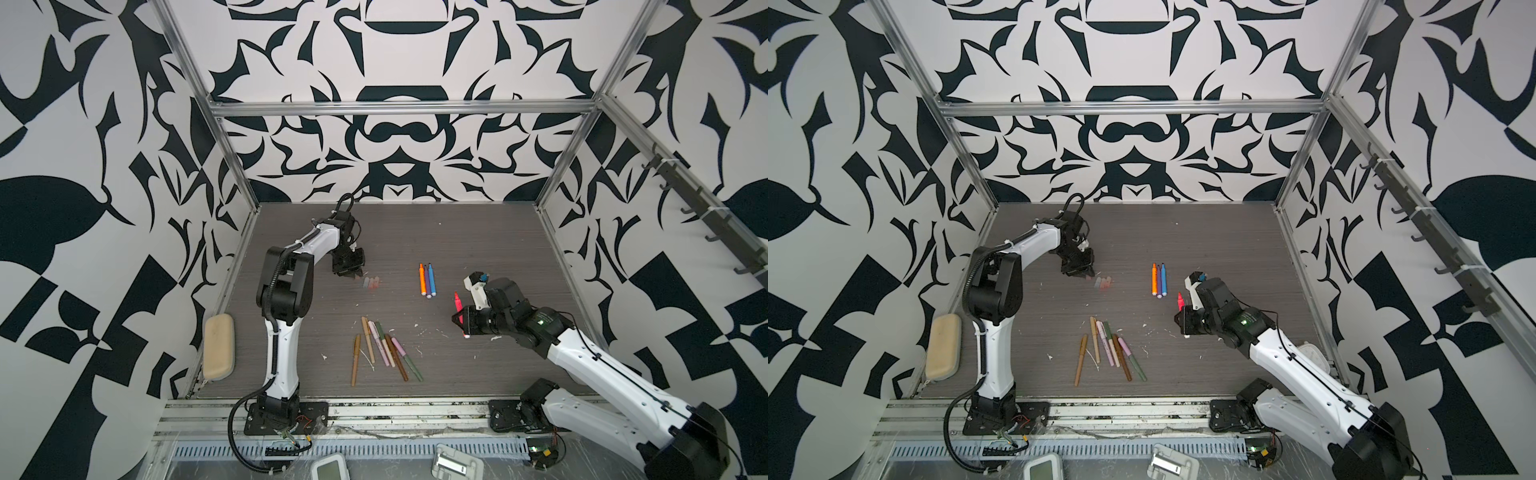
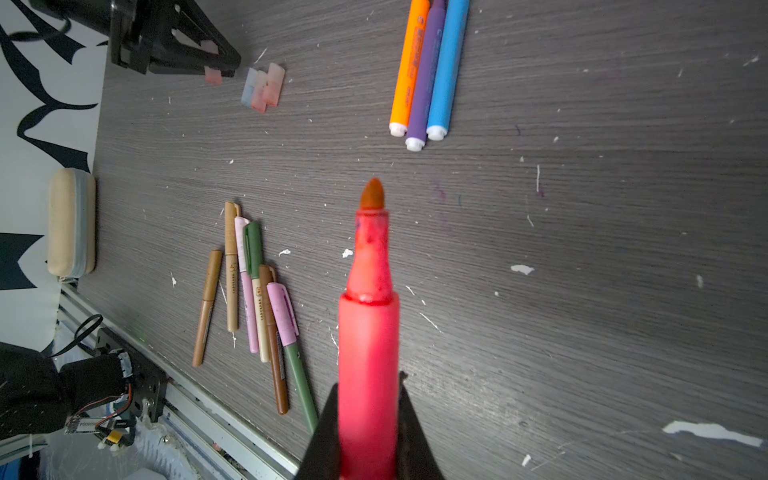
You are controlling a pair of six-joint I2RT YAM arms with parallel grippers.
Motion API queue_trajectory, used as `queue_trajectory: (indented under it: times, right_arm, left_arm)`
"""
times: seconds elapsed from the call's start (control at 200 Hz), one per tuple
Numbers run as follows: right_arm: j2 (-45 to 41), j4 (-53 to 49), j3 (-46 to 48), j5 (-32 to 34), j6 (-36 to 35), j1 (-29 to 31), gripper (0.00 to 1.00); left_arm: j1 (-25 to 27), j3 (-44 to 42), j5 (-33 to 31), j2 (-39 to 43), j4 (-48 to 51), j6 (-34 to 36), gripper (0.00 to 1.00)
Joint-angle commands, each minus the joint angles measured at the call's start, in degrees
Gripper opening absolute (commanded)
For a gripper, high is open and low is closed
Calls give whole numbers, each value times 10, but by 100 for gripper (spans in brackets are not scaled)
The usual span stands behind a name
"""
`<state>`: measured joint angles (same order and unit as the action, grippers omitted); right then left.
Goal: Open the pen caps
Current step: 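Lower the pink cap beside the other caps with the left gripper, then lay the uncapped pink highlighter beside the blue marker, open right gripper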
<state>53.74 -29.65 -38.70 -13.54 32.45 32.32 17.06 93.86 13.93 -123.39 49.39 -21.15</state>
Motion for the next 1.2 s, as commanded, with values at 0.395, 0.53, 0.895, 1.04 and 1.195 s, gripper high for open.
queue_trajectory:
  times: [0.395,0.53,0.895,1.04,1.195]
  right_arm:
    - [20,20,-4,-17,-9,-4,0]
    - [22,21,-5,-19,-8,-3,0]
    - [59,10,-28,-25,-18,-6,0]
    - [66,8,-38,-27,-18,-7,0]
    - [65,8,-39,-29,-13,-7,0]
  left_arm:
    - [1,-41,23,6,-18,-18,32]
    - [1,-40,22,8,-17,-17,33]
    - [1,-40,33,36,-17,-20,37]
    - [1,-43,30,40,-16,-18,37]
    - [1,-51,44,44,-25,-24,38]
